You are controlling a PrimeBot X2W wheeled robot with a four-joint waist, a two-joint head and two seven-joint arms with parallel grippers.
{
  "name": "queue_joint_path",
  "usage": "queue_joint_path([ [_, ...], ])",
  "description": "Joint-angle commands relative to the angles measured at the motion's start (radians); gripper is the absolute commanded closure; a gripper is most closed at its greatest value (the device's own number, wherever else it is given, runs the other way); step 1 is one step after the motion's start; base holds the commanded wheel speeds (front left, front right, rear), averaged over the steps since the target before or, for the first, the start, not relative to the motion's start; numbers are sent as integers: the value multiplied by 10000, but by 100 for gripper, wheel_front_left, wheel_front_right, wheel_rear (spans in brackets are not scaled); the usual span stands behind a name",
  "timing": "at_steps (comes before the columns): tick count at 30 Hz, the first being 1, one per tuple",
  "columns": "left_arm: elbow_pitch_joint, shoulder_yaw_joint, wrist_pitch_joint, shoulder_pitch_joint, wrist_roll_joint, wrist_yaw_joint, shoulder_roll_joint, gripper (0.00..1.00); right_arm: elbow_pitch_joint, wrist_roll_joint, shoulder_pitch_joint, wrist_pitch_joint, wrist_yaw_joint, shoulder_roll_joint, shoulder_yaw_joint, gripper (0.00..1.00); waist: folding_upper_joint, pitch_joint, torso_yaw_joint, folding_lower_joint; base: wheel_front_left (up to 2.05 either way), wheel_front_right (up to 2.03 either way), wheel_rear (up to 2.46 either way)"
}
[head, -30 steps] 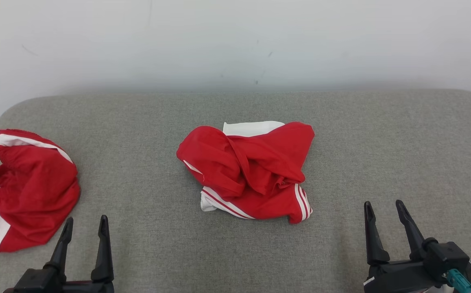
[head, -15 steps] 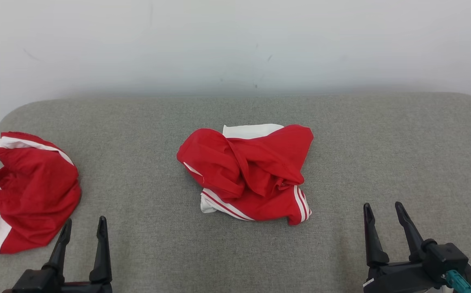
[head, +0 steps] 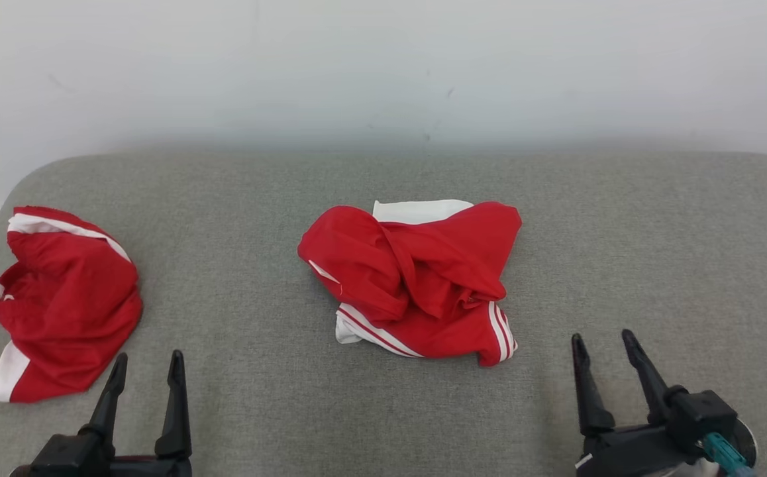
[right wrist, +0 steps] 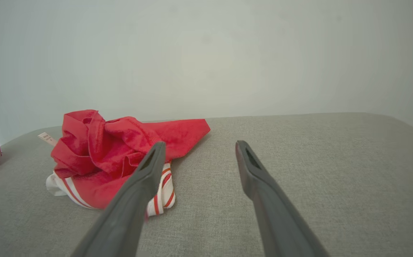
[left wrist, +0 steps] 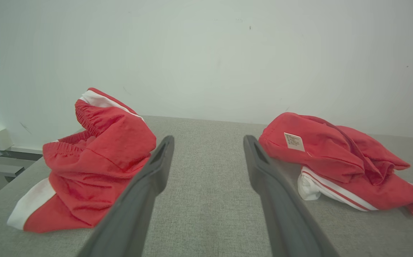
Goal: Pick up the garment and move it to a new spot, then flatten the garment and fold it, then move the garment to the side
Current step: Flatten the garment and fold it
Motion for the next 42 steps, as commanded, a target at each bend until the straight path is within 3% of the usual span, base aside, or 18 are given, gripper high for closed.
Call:
queue_joint_path([
  [1, 3, -45, -34, -126, -35, 9, -30, 0, 135, -28, -188, -4, -22, -98, 84, 0, 0, 98, 119, 0, 0, 0, 0],
  [9, 92, -450, -34, -696, -64, 9, -211, 0, 1896, -61, -1564, 27, -22, -541, 960, 0, 0, 566, 804, 0, 0, 0, 0],
  [21, 415, -810, -34, -1385, -290, 9, -326, 0, 5304, 261, -3274, 1, -22, -526, 1899, 0, 0, 1061, 1396, 0, 0, 0, 0],
  [22, 435, -825, -34, -1415, -304, 9, -324, 0, 5514, 313, -3384, -1, -22, -521, 1963, 99, 0, 1088, 1410, 0, 0, 0, 0],
  [26, 457, -772, -34, -1503, -333, 9, -302, 0, 5906, 553, -3775, 1, -22, -566, 2010, 100, 0, 1138, 1381, 0, 0, 0, 0],
  [32, 476, -578, -34, -1383, -285, 9, -264, 0, 5040, 742, -3903, -4, -22, -956, 1369, 100, 0, 1011, 1071, 0, 0, 0, 0],
  [40, 430, -543, -34, -1231, -243, 8, -278, 0, 3816, 607, -3724, -6, -22, -2001, 215, 100, 0, 779, 722, 0, 0, 0, 0],
  [42, 401, -544, -34, -1152, -232, 8, -270, 0, 3575, 592, -3678, -7, -22, -2526, -285, 100, 0, 734, 649, 0, 0, 0, 0],
])
